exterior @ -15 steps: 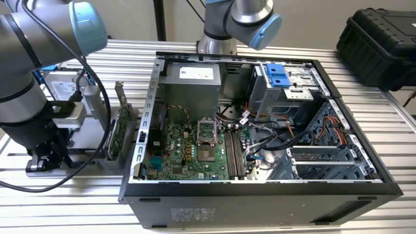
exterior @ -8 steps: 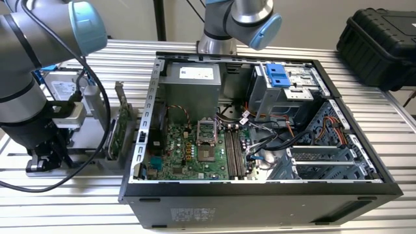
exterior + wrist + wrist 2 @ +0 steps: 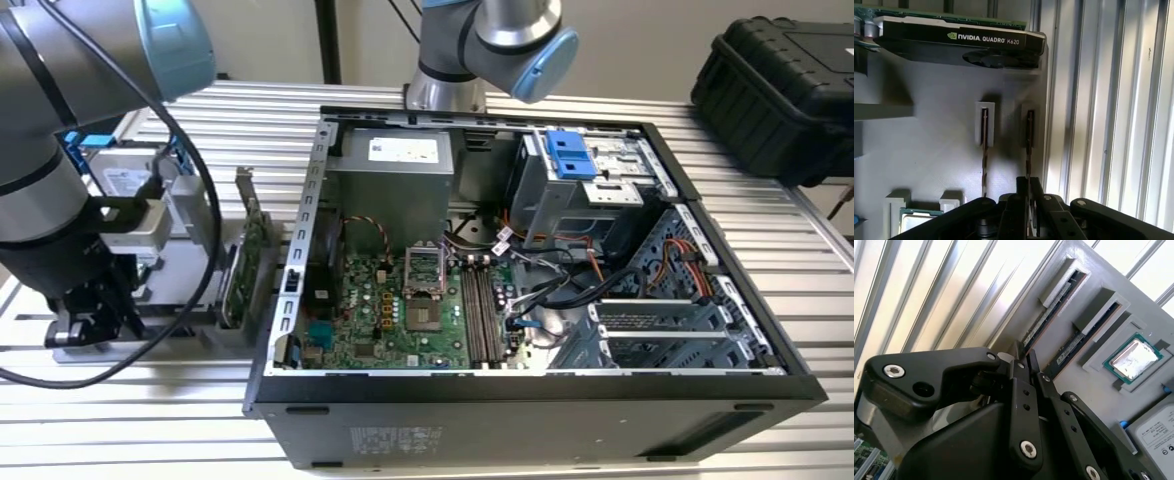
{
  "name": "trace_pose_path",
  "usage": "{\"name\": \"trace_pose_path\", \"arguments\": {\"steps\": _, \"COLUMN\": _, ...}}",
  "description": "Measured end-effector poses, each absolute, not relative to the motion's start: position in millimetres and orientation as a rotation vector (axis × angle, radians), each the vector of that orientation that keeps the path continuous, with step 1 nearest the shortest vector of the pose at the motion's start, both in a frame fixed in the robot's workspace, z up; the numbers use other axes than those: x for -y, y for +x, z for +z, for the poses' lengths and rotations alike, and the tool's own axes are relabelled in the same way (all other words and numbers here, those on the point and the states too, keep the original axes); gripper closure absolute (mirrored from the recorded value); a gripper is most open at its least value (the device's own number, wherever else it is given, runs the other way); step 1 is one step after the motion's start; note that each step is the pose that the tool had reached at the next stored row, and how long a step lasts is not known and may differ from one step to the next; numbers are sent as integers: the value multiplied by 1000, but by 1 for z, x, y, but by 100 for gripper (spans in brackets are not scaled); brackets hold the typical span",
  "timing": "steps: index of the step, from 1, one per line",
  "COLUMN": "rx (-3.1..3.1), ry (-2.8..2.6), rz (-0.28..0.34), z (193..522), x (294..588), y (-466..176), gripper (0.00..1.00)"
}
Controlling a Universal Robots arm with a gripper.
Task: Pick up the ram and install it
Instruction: 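Pick up the ram and move it above insertion slot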
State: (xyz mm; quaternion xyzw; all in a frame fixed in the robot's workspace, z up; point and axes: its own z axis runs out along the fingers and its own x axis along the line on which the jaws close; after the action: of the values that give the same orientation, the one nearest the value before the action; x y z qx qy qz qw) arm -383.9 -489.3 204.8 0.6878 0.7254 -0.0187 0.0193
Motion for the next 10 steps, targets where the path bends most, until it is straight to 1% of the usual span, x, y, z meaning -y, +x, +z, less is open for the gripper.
{"name": "trace_pose_path", "arguments": {"steps": 10, "rx": -2251, "ry": 2135, "rz": -58, "z": 219, "x": 489, "y": -384, "gripper": 100}}
